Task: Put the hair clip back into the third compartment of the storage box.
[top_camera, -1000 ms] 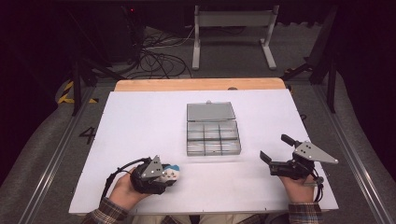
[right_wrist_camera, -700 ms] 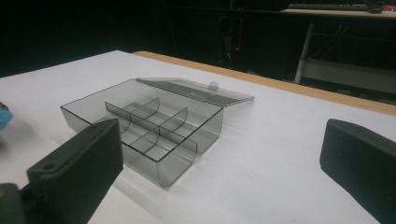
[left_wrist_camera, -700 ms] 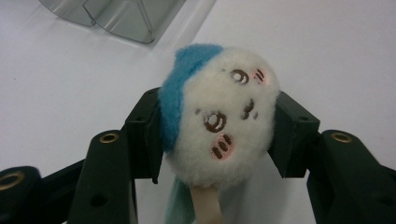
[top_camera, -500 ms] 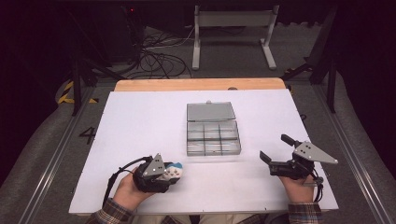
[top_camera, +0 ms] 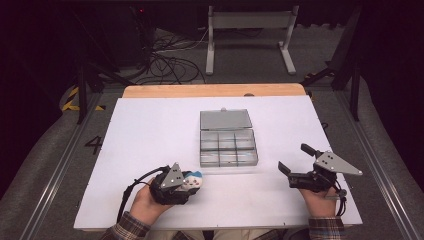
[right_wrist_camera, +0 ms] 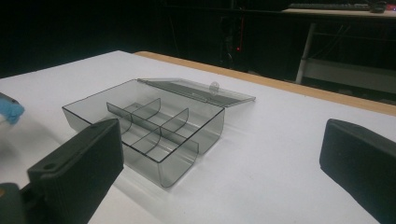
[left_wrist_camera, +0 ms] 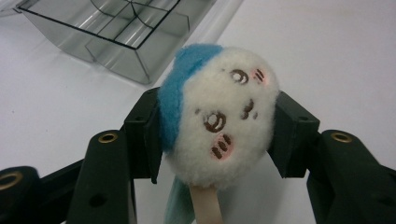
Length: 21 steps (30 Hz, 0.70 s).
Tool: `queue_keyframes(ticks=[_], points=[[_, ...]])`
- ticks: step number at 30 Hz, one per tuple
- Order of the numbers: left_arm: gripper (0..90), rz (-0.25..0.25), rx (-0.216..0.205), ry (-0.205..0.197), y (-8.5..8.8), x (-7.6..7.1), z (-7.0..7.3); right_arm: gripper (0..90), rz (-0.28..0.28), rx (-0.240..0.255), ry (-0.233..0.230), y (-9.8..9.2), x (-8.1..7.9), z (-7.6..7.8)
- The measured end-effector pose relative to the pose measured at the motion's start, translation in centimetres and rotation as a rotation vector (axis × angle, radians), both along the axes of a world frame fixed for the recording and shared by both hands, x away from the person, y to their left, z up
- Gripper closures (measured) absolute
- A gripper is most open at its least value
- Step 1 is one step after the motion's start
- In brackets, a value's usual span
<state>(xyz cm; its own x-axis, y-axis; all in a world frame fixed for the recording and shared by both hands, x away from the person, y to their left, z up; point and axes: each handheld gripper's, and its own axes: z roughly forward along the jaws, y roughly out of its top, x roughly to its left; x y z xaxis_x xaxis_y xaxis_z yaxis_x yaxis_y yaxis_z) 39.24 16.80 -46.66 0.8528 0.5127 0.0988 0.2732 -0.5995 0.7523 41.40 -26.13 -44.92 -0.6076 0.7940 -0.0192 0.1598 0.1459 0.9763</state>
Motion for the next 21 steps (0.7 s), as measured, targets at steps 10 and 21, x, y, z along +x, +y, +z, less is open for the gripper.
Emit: queue_keyframes(ticks=[10,21], points=[[45.1,-0.015,-0.024,0.002,-1.2,0.4,0.2,0.1,0.004,0.006,-0.002,0.1,0.1,0.0],[45.1,-0.012,-0.013,-0.01,-2.5,1.0,0.5,0.1,0.01,0.007,-0.001,0.1,0.2,0.0]])
